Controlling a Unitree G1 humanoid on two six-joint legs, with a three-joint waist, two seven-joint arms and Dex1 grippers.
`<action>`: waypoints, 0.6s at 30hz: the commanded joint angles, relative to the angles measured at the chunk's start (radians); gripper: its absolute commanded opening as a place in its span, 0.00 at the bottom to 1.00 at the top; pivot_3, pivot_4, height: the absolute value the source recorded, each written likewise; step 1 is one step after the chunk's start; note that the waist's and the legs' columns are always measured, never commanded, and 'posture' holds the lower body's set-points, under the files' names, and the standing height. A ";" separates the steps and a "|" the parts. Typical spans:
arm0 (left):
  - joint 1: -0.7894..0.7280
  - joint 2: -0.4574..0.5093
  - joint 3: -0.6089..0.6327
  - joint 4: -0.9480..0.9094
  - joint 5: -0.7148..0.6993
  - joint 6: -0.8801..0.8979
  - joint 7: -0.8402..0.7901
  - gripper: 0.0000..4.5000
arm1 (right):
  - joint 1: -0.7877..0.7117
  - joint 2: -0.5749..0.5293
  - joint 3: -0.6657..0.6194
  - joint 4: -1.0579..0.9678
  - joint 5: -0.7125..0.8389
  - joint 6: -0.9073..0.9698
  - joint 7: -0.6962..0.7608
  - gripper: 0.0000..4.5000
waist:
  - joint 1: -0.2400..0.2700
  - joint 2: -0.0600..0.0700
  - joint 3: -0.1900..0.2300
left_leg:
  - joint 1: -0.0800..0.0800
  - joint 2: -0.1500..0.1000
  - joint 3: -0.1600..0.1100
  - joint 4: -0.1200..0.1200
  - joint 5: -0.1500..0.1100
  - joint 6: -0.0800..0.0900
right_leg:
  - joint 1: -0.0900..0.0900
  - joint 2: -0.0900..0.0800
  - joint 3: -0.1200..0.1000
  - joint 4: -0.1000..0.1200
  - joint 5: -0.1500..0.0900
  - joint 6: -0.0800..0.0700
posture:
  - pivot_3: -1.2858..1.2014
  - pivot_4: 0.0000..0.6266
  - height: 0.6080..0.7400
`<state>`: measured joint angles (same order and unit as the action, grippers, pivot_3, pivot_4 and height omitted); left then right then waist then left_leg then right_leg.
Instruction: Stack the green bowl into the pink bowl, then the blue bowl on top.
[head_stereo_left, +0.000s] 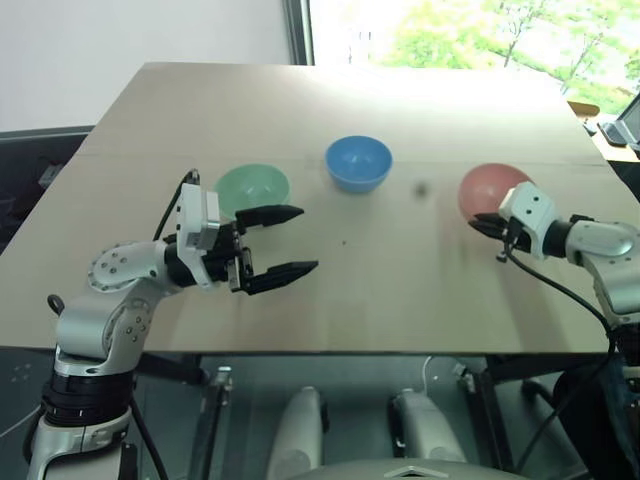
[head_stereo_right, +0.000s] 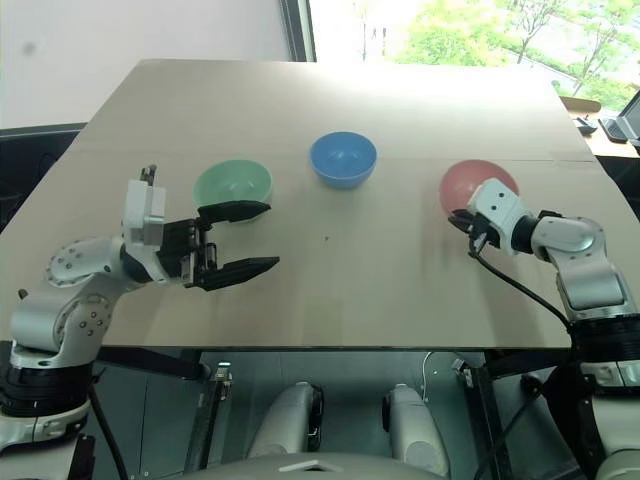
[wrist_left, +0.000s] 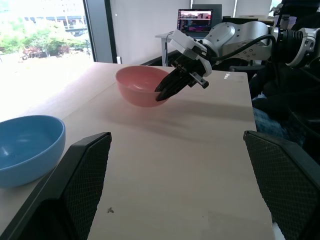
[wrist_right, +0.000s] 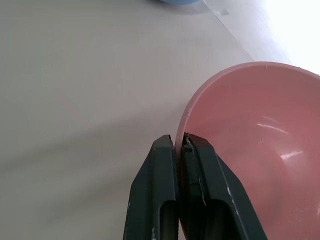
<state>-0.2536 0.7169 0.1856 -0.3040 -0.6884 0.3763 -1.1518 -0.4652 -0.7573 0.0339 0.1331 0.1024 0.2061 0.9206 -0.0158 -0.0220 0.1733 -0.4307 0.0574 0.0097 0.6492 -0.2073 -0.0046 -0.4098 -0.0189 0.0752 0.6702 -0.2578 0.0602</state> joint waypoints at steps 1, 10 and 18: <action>0.000 -0.001 0.008 -0.034 0.002 -0.019 0.017 1.00 | -0.049 0.020 0.005 -0.091 0.029 -0.005 0.021 0.01 | 0.000 0.000 0.000 | 0.000 0.000 0.000 0.000 0.000 0.000 | 0.000 0.000 0.000 0.000 0.000 0.000 | 0.52 0.24 1.00; 0.086 0.020 0.057 -0.093 -0.011 -0.010 0.063 1.00 | -0.112 0.183 0.166 -0.242 0.063 0.123 0.058 0.01 | -0.009 0.000 0.000 | 0.000 0.000 -0.001 0.000 0.000 0.000 | -0.001 0.000 0.000 0.002 0.000 0.000 | 0.52 0.24 1.00; 0.175 0.034 0.106 -0.183 -0.030 0.004 0.111 1.00 | -0.206 0.279 0.262 -0.153 0.045 0.116 0.103 0.01 | -0.011 0.000 0.000 | 0.000 0.000 -0.001 0.000 0.000 0.000 | -0.001 0.000 -0.001 0.002 0.000 0.000 | 0.52 0.24 1.00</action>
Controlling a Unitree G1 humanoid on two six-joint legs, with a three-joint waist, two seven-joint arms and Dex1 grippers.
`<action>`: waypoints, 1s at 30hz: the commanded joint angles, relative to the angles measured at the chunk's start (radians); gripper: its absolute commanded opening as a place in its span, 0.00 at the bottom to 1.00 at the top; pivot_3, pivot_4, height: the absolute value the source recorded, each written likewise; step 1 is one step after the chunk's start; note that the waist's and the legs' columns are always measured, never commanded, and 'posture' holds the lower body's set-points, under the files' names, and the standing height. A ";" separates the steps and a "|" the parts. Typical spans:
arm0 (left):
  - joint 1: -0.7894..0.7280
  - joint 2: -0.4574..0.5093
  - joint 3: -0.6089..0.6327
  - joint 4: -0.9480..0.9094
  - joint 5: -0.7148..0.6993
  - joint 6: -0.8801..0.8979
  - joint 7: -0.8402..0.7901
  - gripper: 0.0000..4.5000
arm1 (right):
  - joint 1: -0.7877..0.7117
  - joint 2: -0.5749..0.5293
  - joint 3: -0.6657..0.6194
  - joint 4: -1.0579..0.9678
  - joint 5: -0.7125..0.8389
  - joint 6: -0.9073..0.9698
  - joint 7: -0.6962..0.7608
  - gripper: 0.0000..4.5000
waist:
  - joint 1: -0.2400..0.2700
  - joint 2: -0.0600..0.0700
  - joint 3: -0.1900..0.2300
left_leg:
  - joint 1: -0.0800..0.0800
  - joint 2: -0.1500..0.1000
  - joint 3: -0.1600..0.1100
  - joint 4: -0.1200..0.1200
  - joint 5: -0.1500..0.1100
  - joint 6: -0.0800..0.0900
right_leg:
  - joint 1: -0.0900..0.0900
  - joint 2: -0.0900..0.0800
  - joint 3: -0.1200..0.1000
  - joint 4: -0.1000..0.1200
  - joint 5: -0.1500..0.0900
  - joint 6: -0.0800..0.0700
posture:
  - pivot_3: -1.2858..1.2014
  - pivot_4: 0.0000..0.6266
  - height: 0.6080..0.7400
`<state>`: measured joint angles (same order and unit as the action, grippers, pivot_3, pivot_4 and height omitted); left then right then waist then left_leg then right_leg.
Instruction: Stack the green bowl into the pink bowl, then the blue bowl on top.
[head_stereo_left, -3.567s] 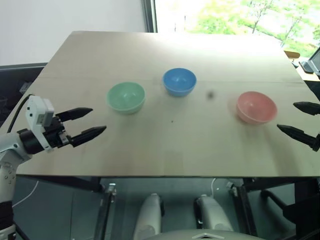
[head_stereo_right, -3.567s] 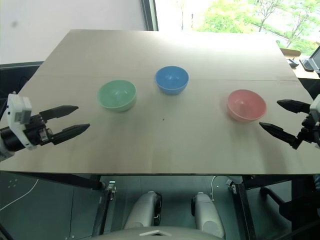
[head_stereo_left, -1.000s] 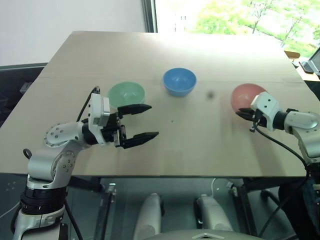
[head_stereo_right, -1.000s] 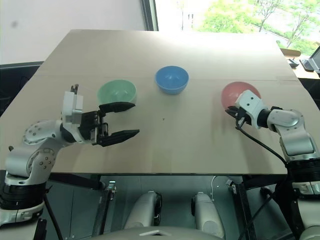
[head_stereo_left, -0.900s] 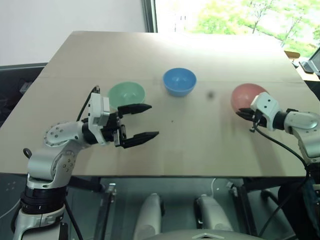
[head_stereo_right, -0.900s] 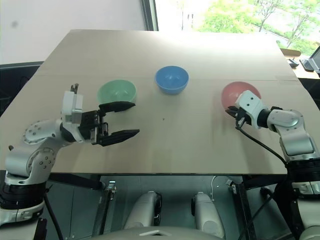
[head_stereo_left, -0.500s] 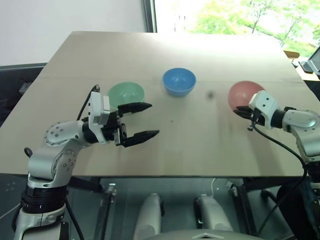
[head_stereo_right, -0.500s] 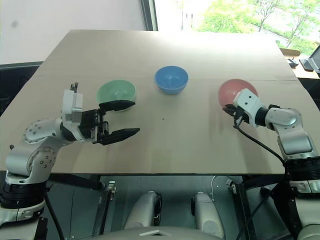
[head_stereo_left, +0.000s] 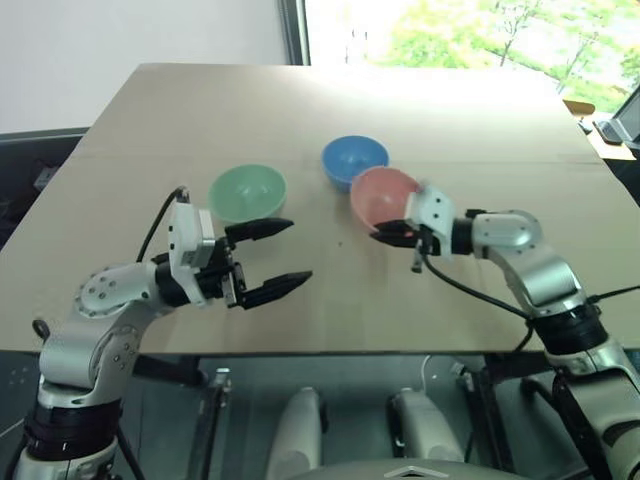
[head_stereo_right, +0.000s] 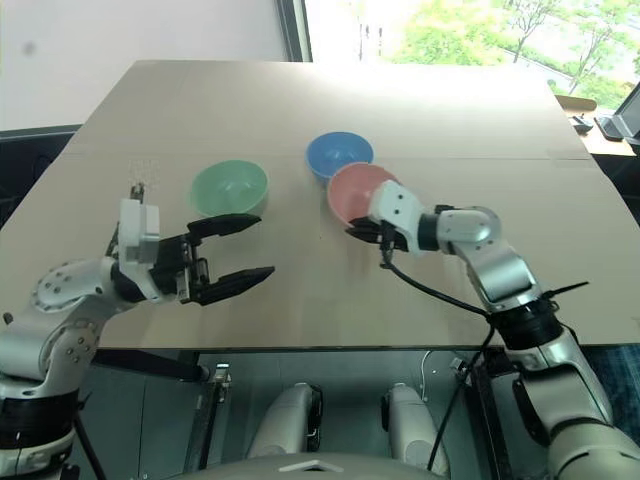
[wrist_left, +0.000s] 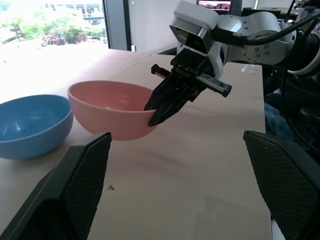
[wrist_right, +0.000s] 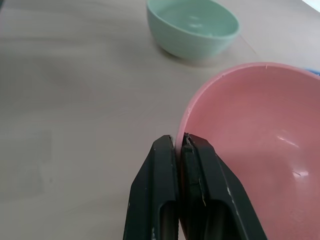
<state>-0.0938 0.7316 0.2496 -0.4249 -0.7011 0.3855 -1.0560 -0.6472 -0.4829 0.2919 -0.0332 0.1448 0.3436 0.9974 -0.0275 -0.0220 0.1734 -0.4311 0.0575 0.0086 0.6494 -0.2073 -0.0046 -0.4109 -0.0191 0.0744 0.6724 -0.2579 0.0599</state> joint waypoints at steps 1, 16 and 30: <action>0.020 0.018 0.046 -0.070 -0.020 -0.004 0.024 1.00 | -0.027 0.007 0.008 0.018 0.009 -0.016 0.036 0.01 | 0.001 0.000 0.000 | 0.000 0.000 0.000 0.000 0.000 0.000 | 0.000 0.000 0.000 0.000 0.000 0.000 | 0.52 0.24 1.00; 0.019 0.018 0.064 -0.125 0.066 0.079 0.316 1.00 | -0.004 -0.008 -0.147 -0.110 0.170 0.082 0.074 0.98 | -0.004 0.000 0.000 | 0.000 0.000 0.000 0.000 0.000 0.000 | 0.000 0.000 0.000 0.001 0.000 0.000 | 0.52 0.24 1.00; -0.133 0.261 -0.152 -0.092 0.467 0.199 0.422 1.00 | 0.253 -0.046 -0.441 -0.351 0.389 0.076 -0.059 0.98 | -0.004 0.000 0.000 | 0.000 0.000 -0.001 -0.001 0.000 0.000 | 0.000 0.000 0.000 0.000 0.000 0.000 | 0.52 0.24 1.00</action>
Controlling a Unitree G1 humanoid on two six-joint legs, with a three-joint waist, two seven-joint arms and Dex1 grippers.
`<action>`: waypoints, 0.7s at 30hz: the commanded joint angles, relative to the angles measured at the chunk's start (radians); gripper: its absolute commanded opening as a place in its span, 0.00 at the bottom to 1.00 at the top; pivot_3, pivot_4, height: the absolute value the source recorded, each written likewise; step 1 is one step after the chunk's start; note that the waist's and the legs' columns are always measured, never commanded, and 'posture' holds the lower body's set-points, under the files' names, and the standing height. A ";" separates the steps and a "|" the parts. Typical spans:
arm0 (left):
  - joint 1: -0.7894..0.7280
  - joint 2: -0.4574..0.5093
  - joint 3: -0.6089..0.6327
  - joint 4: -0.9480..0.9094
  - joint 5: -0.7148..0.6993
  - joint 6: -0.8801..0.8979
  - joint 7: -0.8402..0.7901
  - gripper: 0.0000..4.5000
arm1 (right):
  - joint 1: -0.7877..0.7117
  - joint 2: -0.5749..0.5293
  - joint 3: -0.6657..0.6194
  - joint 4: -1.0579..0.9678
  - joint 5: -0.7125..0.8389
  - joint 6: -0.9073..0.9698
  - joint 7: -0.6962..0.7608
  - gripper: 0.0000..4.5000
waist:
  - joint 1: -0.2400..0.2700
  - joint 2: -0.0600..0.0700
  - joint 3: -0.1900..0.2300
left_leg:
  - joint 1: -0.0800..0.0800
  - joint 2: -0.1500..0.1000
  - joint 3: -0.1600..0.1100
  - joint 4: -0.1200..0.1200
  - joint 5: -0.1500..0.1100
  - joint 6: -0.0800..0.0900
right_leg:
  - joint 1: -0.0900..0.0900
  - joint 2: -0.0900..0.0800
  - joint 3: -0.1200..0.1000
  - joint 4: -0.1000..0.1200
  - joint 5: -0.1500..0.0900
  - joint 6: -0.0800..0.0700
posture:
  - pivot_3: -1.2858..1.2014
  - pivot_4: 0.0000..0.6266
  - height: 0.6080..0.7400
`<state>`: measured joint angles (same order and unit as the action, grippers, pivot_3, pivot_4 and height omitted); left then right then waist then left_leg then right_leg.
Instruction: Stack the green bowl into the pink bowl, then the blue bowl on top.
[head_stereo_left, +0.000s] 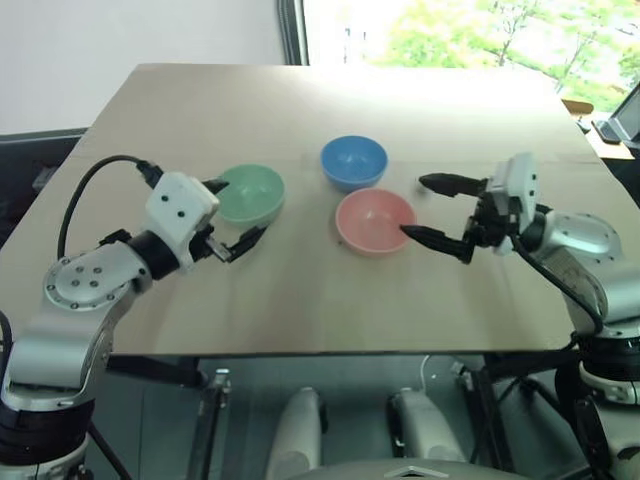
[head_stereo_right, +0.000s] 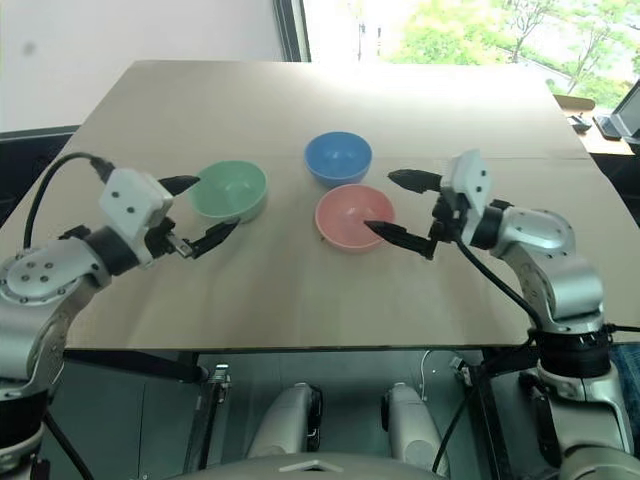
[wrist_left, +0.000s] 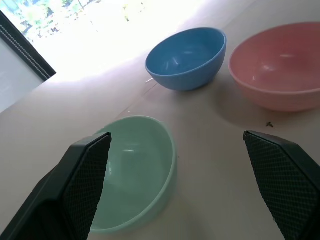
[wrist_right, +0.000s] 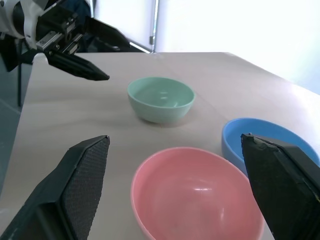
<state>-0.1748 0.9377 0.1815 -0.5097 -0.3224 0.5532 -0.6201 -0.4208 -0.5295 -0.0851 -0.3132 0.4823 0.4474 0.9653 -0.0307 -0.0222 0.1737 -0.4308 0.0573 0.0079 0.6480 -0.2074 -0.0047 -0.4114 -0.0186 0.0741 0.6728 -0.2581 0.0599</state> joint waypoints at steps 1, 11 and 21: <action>-0.074 0.073 -0.120 0.007 0.122 0.057 -0.008 1.00 | 0.036 -0.002 -0.073 -0.080 0.061 -0.031 -0.033 0.98 | -0.001 0.000 0.000 | 0.000 0.000 0.001 0.000 0.000 0.000 | 0.000 0.000 0.000 0.000 0.000 0.000 | 0.52 0.24 1.00; -0.183 0.090 -0.292 0.141 0.308 0.030 -0.041 1.00 | 0.041 -0.012 -0.091 -0.097 0.091 -0.072 -0.075 0.98 | -0.008 0.000 0.000 | 0.000 0.000 0.001 0.000 0.000 0.000 | -0.001 0.000 0.001 0.000 0.000 0.000 | 0.52 0.24 1.00; -0.240 0.058 -0.352 0.209 0.392 -0.005 -0.100 0.50 | 0.045 -0.025 -0.063 -0.109 0.064 -0.118 -0.082 1.00 | -0.005 0.000 0.000 | -0.001 0.000 0.001 0.000 0.000 0.000 | -0.001 0.000 0.001 0.000 0.000 0.000 | 0.52 0.24 1.00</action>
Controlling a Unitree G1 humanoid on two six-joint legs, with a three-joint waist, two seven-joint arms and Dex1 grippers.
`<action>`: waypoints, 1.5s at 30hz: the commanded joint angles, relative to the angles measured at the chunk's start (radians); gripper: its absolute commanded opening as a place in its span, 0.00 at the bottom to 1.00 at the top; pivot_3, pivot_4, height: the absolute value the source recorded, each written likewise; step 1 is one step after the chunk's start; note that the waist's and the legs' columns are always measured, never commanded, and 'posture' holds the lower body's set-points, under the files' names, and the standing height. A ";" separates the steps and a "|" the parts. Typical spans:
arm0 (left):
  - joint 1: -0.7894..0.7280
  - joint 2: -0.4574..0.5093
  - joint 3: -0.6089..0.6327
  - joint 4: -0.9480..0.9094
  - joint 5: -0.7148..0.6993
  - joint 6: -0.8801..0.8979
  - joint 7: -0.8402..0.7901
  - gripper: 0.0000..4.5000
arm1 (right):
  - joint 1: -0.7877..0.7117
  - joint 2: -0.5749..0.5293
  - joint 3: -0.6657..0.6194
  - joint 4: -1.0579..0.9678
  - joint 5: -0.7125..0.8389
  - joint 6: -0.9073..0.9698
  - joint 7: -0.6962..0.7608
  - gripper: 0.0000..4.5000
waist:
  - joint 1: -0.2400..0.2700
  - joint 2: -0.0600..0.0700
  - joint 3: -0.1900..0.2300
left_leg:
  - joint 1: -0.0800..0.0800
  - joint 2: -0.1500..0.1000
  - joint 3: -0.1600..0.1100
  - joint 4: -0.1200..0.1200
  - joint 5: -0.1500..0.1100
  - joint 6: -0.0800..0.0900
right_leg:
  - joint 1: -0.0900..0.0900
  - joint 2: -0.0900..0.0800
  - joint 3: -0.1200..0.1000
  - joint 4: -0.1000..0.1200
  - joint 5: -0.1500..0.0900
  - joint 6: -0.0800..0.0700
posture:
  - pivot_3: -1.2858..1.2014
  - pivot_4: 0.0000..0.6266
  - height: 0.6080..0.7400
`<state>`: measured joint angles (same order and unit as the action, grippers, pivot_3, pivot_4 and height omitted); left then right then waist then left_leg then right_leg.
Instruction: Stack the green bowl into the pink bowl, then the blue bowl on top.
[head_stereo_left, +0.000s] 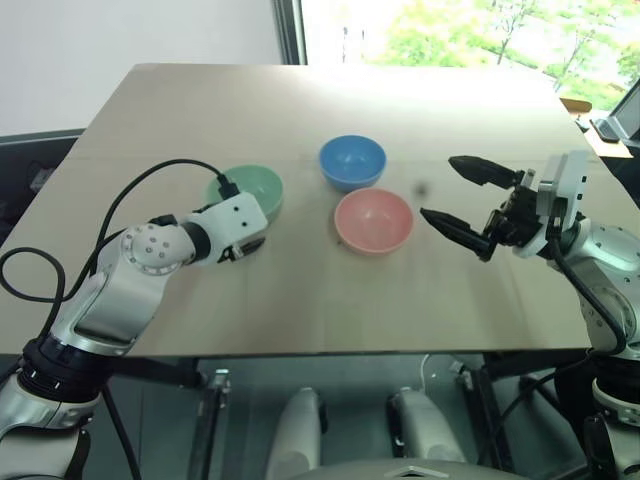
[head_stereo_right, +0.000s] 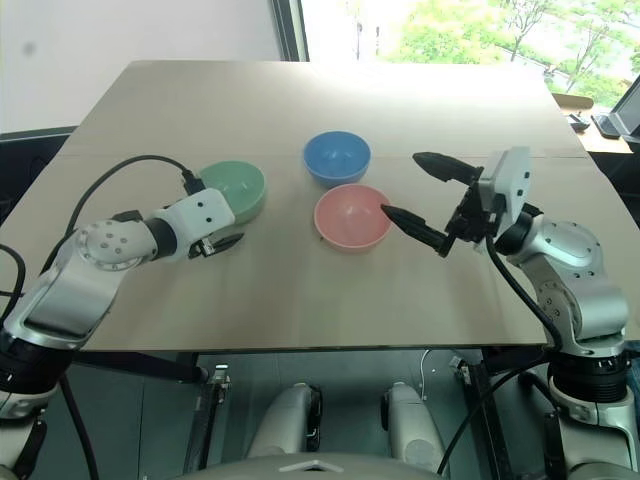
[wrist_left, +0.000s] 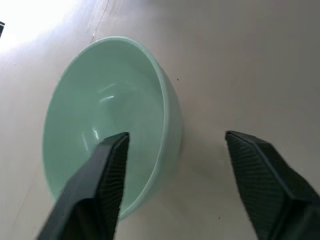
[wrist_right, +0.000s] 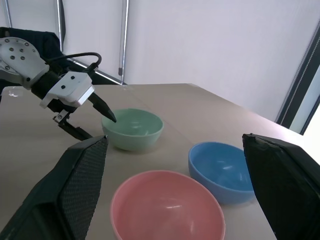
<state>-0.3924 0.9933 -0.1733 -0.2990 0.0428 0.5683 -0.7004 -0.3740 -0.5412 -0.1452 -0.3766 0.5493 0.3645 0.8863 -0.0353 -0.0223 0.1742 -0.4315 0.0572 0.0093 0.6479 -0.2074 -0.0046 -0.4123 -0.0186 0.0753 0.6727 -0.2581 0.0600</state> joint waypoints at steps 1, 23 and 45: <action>-0.024 0.001 -0.001 0.004 0.035 -0.021 -0.025 0.35 | -0.001 -0.014 0.000 -0.048 -0.002 -0.036 -0.005 1.00 | 0.000 0.000 0.000 | 0.000 0.000 0.000 0.000 0.000 0.000 | 0.000 0.000 0.000 0.000 0.000 0.000 | 0.52 0.24 1.00; -0.267 -0.115 0.050 0.072 -0.134 -0.221 -0.258 0.00 | 0.071 -0.059 -0.009 -0.073 -0.017 -0.066 -0.017 1.00 | 0.017 -0.001 0.000 | -0.001 0.000 0.000 0.001 0.000 0.000 | 0.000 0.000 0.000 0.000 0.000 0.000 | 0.52 0.24 1.00; -0.543 -0.361 -0.142 0.388 -0.203 -0.532 -0.723 0.00 | 0.328 -0.156 -0.142 -0.183 -0.014 -0.055 -0.075 1.00 | 0.021 0.000 0.000 | 0.000 -0.001 -0.001 0.003 0.000 0.000 | 0.001 0.001 0.000 0.001 0.000 0.000 | 0.52 0.24 1.00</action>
<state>-0.9062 0.6220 -0.3231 0.0857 -0.1757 0.0795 -1.4074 -0.0623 -0.6790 -0.2358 -0.5121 0.5183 0.3097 0.8135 -0.0143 -0.0227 0.1743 -0.4319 0.0565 0.0082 0.6508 -0.2073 -0.0045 -0.4113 -0.0179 0.0752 0.6740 -0.2582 0.0603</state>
